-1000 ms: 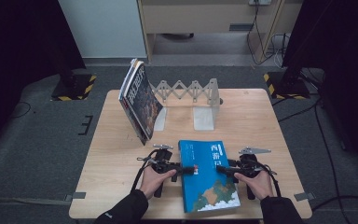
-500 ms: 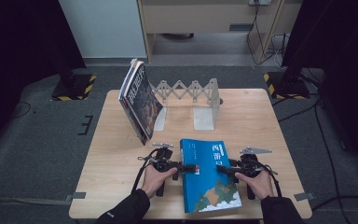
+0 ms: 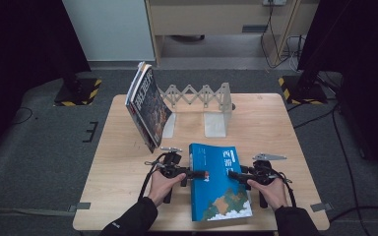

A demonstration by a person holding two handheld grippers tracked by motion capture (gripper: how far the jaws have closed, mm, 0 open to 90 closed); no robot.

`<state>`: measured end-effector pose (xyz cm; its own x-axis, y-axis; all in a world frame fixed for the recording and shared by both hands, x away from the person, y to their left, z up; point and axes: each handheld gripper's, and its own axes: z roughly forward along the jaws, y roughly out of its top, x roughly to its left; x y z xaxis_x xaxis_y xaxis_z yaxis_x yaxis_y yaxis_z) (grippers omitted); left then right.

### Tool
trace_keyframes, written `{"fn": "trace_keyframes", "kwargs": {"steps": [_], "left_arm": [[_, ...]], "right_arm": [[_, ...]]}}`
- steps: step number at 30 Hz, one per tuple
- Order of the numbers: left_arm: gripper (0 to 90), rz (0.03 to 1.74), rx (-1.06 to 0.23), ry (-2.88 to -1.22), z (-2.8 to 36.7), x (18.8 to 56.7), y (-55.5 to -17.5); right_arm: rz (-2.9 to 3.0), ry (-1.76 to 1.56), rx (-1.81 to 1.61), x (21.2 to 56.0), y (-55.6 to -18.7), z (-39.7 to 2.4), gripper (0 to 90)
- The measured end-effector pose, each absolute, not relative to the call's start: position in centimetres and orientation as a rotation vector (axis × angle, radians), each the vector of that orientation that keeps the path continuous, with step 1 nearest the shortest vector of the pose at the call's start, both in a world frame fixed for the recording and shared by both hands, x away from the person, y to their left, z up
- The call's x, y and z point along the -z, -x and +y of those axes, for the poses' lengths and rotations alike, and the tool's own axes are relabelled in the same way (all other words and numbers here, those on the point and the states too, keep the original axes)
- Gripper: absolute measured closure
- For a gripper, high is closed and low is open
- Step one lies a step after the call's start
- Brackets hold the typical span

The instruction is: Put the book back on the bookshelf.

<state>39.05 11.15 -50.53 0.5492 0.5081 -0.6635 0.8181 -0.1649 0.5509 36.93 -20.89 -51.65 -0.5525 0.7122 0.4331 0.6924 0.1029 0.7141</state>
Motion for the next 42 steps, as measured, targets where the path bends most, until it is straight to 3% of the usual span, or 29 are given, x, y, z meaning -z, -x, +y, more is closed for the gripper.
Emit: {"fn": "trace_keyframes", "kwargs": {"steps": [5,15,25,30,42], "left_arm": [[45.8,1.098,0.394,-1.831,10.1,51.1,-39.4],[51.2,1.052,0.324,-1.835,9.7,49.6,-38.9],[54.8,0.971,0.28,-1.824,10.1,48.4,-38.3],[54.9,0.962,0.285,-1.833,10.1,48.4,-38.1],[55.6,0.931,0.25,-1.869,9.6,47.3,-38.1]], "right_arm": [[2.313,-1.476,-1.478,51.8,-36.9,-20.8,40.2],[2.331,-1.477,-1.518,51.7,-37.1,-21.4,40.2],[2.31,-1.469,-1.647,52.2,-37.5,-21.3,20.3],[2.338,-1.478,-1.676,52.3,-37.5,-20.8,22.0],[2.325,-1.436,-1.684,50.4,-37.3,-21.4,39.4]]}}
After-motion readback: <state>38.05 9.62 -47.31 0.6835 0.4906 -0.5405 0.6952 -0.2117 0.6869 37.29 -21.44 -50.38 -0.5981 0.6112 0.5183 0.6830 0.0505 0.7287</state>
